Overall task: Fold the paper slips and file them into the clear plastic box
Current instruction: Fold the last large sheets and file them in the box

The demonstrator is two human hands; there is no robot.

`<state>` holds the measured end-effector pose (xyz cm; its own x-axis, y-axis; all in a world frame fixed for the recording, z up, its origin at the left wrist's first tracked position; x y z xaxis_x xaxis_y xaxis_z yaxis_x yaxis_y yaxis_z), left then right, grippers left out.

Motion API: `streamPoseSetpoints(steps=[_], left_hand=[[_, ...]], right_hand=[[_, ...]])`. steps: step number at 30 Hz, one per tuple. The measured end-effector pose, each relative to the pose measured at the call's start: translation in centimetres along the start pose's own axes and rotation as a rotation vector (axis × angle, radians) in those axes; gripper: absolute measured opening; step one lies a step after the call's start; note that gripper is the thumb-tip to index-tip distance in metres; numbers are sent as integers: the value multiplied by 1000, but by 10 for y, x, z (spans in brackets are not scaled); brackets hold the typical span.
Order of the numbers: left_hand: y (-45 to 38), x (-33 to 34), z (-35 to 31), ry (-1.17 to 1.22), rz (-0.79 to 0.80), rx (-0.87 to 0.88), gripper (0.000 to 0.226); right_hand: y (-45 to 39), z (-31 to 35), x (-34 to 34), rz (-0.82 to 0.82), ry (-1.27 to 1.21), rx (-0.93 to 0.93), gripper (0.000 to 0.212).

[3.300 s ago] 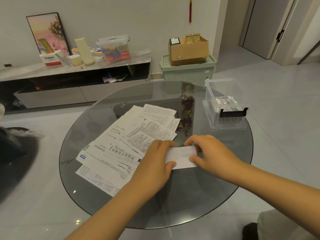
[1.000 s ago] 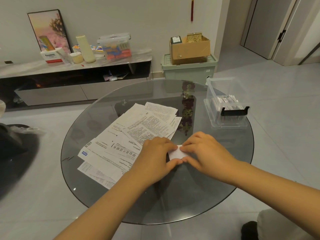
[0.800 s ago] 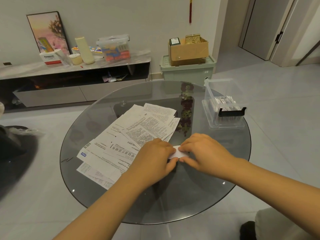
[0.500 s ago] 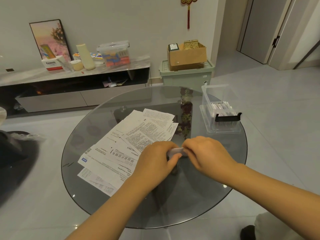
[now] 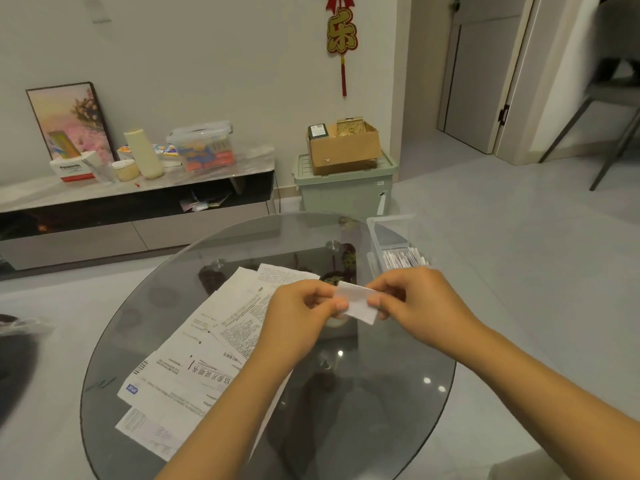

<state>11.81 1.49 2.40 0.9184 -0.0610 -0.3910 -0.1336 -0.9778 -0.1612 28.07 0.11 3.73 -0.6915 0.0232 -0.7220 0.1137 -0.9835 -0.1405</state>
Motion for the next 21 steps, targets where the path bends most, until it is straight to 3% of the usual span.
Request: streamPoseSetpoints(steps=[6,10,14,17,21], left_hand=[[-41,22,-19,18,79,83,19],[-72,49,-29,-13,125,142,20],[-90,70,-34,-309,215,332,18],[-94,88,-36,-563,355,547,32],[-100,111,-36,-648,515,695,47]], right_hand=[[-14,-15,-36,-78,57,34,13],[-22,-37,-61,-298,46,136,13],[-27,-57,-77,-476,116,241,13],[-31,-67,-79,-502,149,291,12],[-34,-74,-78,-497,180,342,13]])
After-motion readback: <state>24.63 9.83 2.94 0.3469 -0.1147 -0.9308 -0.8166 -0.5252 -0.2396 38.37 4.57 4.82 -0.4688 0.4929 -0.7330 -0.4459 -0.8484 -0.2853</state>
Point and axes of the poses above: each hand's wrist, its own y-axis away from the middle knuckle, its own x-axis out of the palm, z = x × y, the point moved 5 cm from there along -y, towards the middle knuckle, and after that the axes turned 2 degrees about y, right-handed, at the moved point
